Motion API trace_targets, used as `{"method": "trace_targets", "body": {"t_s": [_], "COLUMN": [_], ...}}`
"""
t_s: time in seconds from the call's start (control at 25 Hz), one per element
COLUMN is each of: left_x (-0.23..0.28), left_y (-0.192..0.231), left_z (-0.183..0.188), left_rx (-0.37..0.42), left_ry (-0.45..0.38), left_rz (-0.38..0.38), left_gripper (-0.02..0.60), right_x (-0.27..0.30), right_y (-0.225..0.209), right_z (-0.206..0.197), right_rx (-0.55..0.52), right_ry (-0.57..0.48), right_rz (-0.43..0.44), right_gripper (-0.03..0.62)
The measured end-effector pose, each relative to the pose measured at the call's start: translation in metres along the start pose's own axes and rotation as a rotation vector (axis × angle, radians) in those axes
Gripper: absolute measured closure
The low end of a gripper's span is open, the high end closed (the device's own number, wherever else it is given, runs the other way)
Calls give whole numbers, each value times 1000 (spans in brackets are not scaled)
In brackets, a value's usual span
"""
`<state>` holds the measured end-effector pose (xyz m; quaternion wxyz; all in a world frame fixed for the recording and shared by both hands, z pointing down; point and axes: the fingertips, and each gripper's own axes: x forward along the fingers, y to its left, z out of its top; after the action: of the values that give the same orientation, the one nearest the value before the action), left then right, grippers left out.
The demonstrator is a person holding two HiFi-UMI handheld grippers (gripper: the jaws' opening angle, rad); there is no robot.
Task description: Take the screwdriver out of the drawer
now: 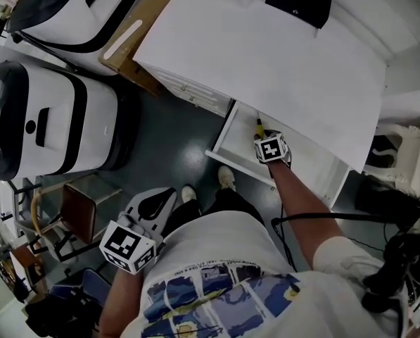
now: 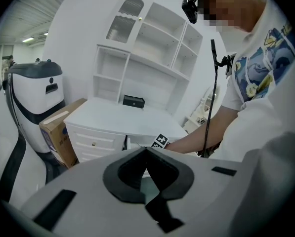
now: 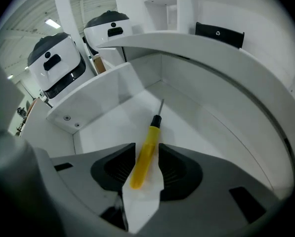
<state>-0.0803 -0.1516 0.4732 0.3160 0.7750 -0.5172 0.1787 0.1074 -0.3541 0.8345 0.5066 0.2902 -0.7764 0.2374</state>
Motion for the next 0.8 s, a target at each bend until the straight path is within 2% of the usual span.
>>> {"method": "trace_targets", "body": {"t_s": [0.28,0.48,0.8], "left_x": [-1,-2,-12], "left_y": [2,4,10], "left_z": [0,4,3], "left_rx": [-6,8,32], "left_ry": [1,-3,-17], "left_rz": [27,22,-5], "left_gripper": [568,568,568], "right_x": [1,-1,-9], "right_y": [6,9,8], "right_z": [-5,-2,-4], "right_rx": [23,24,13], "right_ry": [35,34,43], "right_rz": [11,18,-3], "right_gripper": [450,494,500]}}
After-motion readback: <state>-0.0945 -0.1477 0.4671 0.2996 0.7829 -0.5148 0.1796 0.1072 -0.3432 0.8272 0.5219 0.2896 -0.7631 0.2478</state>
